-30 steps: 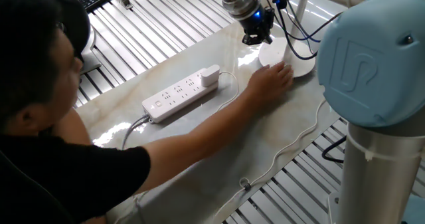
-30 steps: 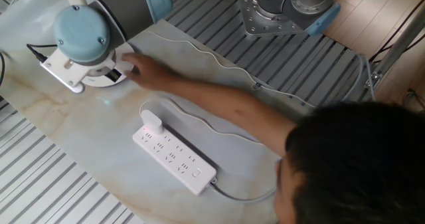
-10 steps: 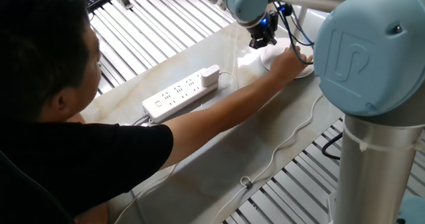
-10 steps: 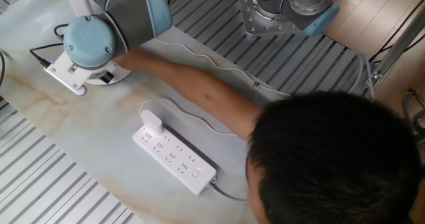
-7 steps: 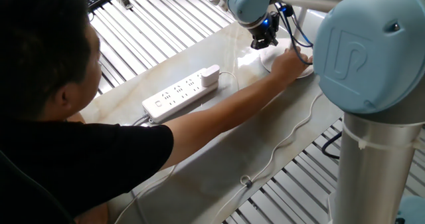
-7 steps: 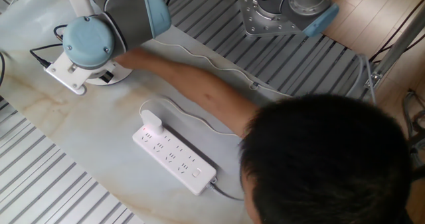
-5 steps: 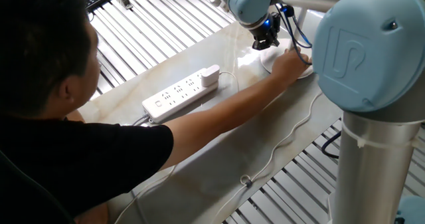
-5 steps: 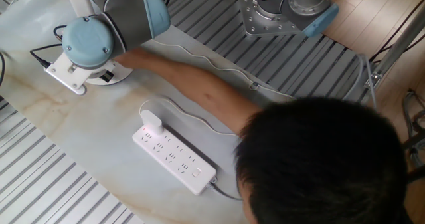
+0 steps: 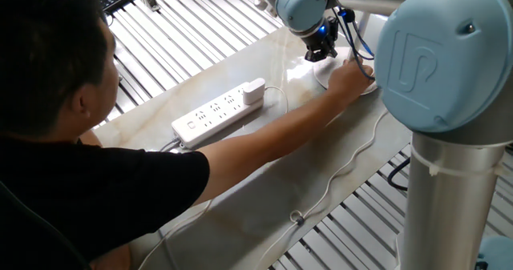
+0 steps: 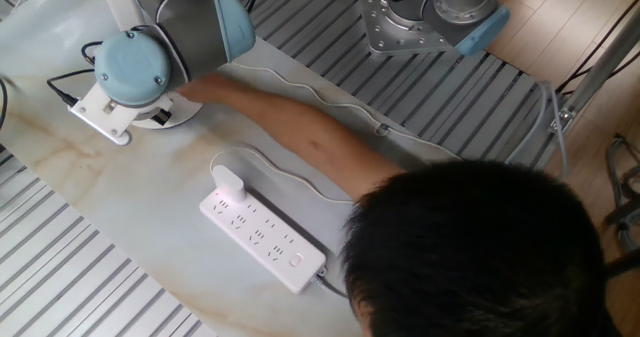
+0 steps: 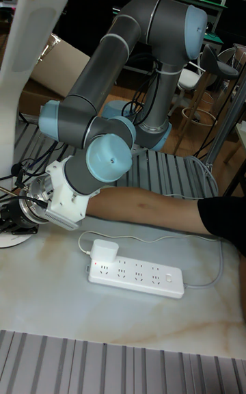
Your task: Plug in the power cord of the desk lamp, turn on the socket, and light up the desk lamp
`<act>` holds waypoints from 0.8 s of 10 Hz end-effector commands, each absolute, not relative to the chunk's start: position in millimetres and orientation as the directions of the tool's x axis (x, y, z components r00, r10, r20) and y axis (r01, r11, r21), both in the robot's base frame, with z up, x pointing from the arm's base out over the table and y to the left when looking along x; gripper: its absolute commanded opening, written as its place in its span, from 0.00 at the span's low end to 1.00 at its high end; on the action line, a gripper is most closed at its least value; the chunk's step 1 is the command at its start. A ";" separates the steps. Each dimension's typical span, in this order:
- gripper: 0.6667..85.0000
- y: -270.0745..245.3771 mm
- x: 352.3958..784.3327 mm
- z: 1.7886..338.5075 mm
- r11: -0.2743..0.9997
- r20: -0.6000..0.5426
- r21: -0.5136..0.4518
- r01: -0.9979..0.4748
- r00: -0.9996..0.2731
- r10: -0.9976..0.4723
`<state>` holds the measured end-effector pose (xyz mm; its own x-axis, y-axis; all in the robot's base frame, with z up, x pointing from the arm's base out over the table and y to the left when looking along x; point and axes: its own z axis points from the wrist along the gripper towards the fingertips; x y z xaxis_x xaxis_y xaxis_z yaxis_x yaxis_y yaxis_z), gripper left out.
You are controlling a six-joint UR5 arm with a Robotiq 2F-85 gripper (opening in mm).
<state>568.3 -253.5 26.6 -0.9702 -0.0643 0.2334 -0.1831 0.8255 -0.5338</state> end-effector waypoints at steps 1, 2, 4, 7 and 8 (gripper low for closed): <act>0.00 -249.9 568.1 20.4 0.839 0.225 -0.518 -0.168 -0.973 -0.056; 0.00 -246.9 568.5 18.4 0.846 0.219 -0.508 -0.162 -0.974 -0.055; 0.00 -240.7 566.5 15.3 0.861 0.221 -0.484 -0.156 -0.974 -0.052; 0.00 -232.8 560.6 13.4 0.878 0.233 -0.456 -0.143 -0.972 -0.037; 0.00 -231.1 559.3 13.3 0.882 0.236 -0.449 -0.142 -0.971 -0.036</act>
